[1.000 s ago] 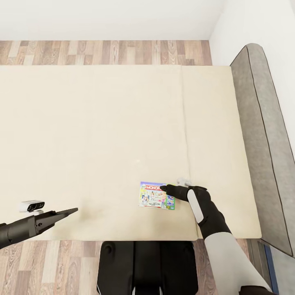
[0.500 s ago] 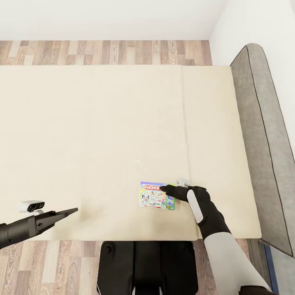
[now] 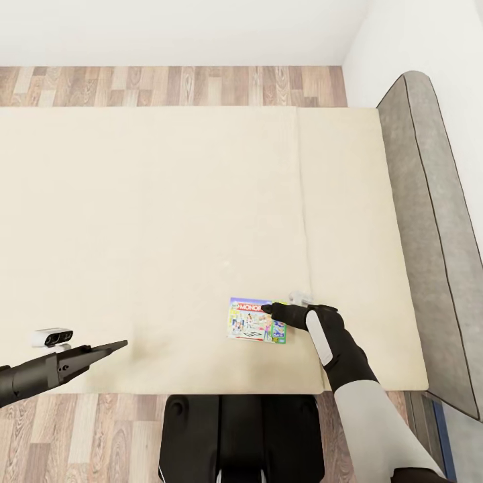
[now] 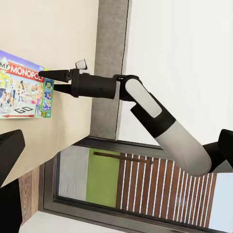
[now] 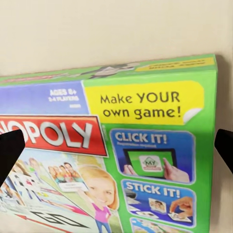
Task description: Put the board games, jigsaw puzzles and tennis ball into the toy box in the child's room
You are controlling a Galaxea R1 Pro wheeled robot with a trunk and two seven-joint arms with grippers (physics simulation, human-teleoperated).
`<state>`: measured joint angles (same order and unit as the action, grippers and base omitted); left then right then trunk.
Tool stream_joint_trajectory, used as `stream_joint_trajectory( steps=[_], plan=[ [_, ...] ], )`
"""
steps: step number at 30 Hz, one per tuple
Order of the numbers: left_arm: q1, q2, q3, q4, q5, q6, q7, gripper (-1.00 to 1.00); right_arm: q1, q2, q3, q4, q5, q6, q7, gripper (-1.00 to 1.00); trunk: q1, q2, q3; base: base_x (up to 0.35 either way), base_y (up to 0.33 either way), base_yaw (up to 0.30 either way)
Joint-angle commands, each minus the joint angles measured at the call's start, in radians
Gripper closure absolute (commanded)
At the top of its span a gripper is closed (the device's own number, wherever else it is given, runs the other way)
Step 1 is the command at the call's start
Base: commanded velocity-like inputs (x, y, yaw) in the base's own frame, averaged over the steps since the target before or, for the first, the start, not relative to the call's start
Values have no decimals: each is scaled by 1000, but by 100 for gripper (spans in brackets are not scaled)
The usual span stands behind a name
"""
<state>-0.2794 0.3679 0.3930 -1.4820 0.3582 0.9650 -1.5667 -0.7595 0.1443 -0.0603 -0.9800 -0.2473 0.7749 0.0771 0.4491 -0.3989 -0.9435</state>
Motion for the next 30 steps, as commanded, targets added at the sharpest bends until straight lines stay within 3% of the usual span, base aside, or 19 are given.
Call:
stream_joint_trajectory(
  steps=[1, 25, 26, 30],
  plan=[
    [-1, 0, 0, 0, -1, 11, -4, -100, 0, 1, -4, 1, -6, 6, 9, -100, 1, -1, -1, 0, 0, 0],
    [-1, 0, 0, 0, -1, 11, -4, -100, 0, 1, -4, 1, -6, 6, 8, -100, 1, -1, -1, 0, 79, 0],
    [-1, 0, 6, 6, 1, 15, -4, -100, 0, 7, 1, 4, 25, 13, 4, -100, 1, -1, -1, 0, 0, 0],
    [-1, 0, 9, 6, 1, 15, -4, -100, 0, 23, 6, 9, 27, 13, 4, -100, 1, -1, -1, 0, 0, 0]
  ],
)
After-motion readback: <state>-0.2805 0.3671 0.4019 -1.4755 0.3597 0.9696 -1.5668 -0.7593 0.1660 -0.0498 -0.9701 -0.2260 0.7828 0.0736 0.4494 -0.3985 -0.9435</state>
